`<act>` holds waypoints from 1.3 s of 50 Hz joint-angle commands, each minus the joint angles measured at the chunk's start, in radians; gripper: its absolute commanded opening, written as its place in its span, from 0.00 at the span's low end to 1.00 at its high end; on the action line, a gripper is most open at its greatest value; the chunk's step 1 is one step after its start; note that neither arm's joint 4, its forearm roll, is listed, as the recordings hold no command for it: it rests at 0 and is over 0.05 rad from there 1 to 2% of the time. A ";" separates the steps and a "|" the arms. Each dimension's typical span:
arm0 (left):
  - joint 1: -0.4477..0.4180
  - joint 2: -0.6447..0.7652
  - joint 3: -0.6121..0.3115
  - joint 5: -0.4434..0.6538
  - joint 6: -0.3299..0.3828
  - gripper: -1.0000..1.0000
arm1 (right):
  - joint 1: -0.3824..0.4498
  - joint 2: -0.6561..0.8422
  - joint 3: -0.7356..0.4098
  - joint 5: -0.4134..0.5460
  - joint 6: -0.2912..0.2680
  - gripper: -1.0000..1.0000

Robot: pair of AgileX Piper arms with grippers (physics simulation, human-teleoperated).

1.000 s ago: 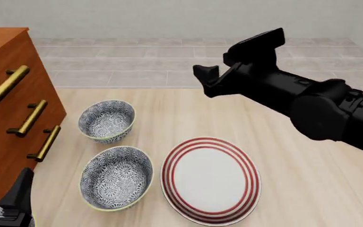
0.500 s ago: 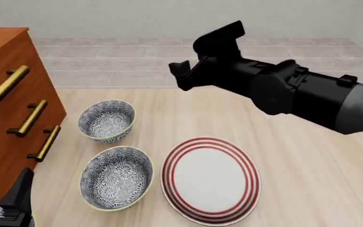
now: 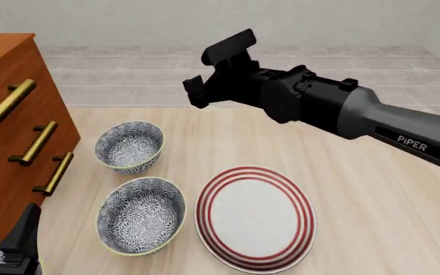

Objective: Pick up the bowl and put it in the front on the plate.

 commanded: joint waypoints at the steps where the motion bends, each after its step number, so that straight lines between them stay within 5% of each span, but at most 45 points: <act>1: 0.000 0.000 0.000 0.000 0.000 1.00 | 0.002 0.097 -0.121 0.050 -0.013 1.00; 65: 0.000 0.000 0.000 0.000 0.000 1.00 | 0.081 0.442 -0.497 0.126 0.052 1.00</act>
